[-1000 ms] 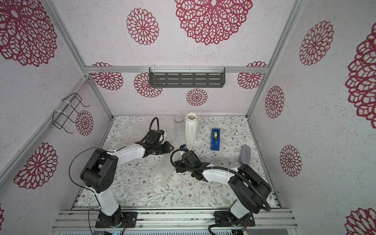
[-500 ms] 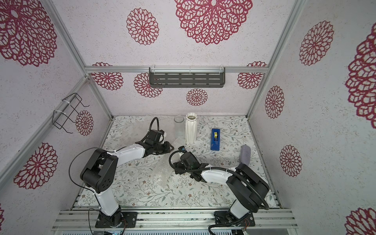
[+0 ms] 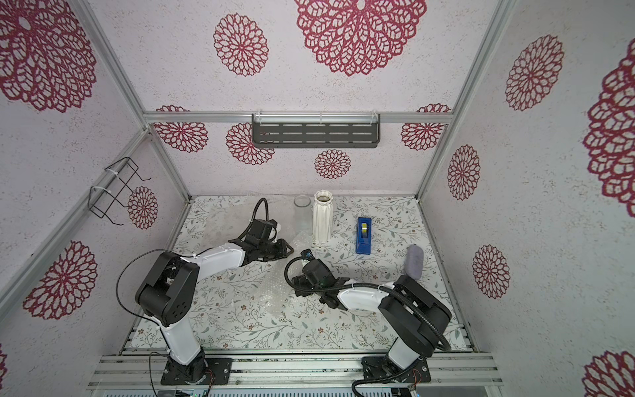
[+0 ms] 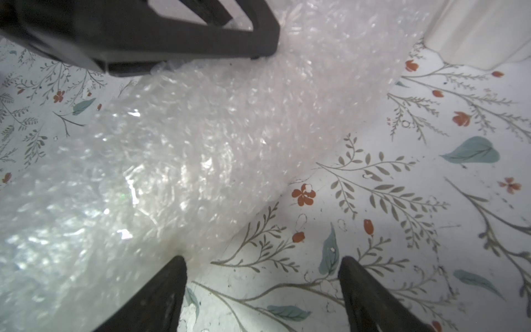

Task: Wrap vases in bubble wrap
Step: Stick the tape on the bubble wrap.

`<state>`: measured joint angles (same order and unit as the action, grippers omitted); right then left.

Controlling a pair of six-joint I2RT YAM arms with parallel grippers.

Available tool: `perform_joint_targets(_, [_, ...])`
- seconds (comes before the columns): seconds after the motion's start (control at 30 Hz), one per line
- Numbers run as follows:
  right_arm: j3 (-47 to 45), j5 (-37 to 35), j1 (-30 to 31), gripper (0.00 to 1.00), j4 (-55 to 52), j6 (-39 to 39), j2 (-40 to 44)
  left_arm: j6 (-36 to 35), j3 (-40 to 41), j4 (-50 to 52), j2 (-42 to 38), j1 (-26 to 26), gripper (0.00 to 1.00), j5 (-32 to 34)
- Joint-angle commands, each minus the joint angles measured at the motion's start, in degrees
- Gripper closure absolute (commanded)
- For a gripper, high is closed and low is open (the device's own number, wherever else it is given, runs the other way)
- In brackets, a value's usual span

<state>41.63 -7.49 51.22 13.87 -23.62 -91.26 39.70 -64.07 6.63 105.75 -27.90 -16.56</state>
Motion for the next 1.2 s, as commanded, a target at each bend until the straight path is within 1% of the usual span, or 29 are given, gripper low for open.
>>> perform_joint_targets(0.0, [-0.04, -0.48, 0.57, 0.14, 1.40, -0.98, 0.07, 0.29, 0.99, 4.25, -0.46, -1.24, 0.69, 0.42])
perform_joint_targets(0.07, [0.52, 0.22, 0.78, 0.14, 2.08, -1.37, -0.75, 0.81, 0.88, 4.24, -0.61, -1.14, 0.68, -0.51])
perform_joint_targets(0.17, [2.44, -0.14, 0.65, 0.12, -0.50, -1.56, 1.24, 3.84, 1.09, 1.63, -0.83, -0.23, 0.68, -5.99])
perform_joint_targets(0.33, [3.57, -1.92, 0.47, 0.07, -2.85, 0.88, 6.19, 3.11, 0.85, 3.74, -2.52, -0.22, 0.67, -3.48])
perform_joint_targets(0.4, [3.31, -2.92, -0.02, 0.07, -3.74, 1.13, 7.76, 2.19, -0.22, 6.07, -2.95, -0.20, 0.64, -2.63])
perform_joint_targets(0.47, [1.61, -4.91, -0.95, 0.06, -3.82, 1.42, 10.91, 1.38, -1.49, 9.17, -4.06, -0.22, 0.60, -1.33])
perform_joint_targets(0.6, [-4.45, -7.90, -3.86, 0.06, -1.96, 2.67, 19.68, -0.75, -3.34, 14.88, -7.69, -0.20, 0.34, 2.88])
perform_joint_targets(0.7, [-7.99, -9.00, -6.38, 0.06, -2.28, 3.20, 24.45, -3.21, -3.97, 19.04, -10.38, -0.30, 0.16, 5.06])
perform_joint_targets(0.77, [-10.04, -8.98, -8.06, 0.06, -2.54, 3.38, 26.60, -5.37, -3.64, 21.64, -12.42, -0.60, 0.10, 6.77])
perform_joint_targets(0.8, [-10.92, -9.16, -8.75, 0.06, -2.54, 3.37, 27.44, -6.34, -3.41, 23.09, -13.14, -0.95, 0.07, 8.22])
perform_joint_targets(0.87, [-12.58, -9.04, -10.36, 0.06, -2.69, 3.31, 29.03, -7.80, -3.70, 28.38, -14.76, -2.59, 0.02, 15.57])
perform_joint_targets(0.9, [-13.00, -9.16, -11.06, 0.06, -2.94, 3.36, 29.41, -8.68, -3.91, 30.58, -15.24, -3.49, 0.02, 17.75])
perform_joint_targets(0.97, [-13.41, -9.17, -12.30, 0.06, -3.51, 3.78, 30.03, -10.56, -3.36, 33.06, -16.54, -5.48, 0.02, 18.82])
perform_joint_targets(1.0, [-13.33, -9.28, -12.73, 0.06, -3.98, 4.02, 30.08, -11.11, -2.80, 33.33, -17.23, -6.42, 0.02, 18.53])
perform_joint_targets(1.07, [-13.17, -9.26, -13.58, 0.06, -4.42, 4.83, 30.32, -12.63, -1.56, 33.18, -18.24, -8.18, 0.02, 15.73])
perform_joint_targets(1.17, [-13.07, -8.73, -14.63, 0.06, -4.20, 5.22, 30.40, -13.51, 0.26, 31.91, -18.78, -9.27, 0.02, 10.43])
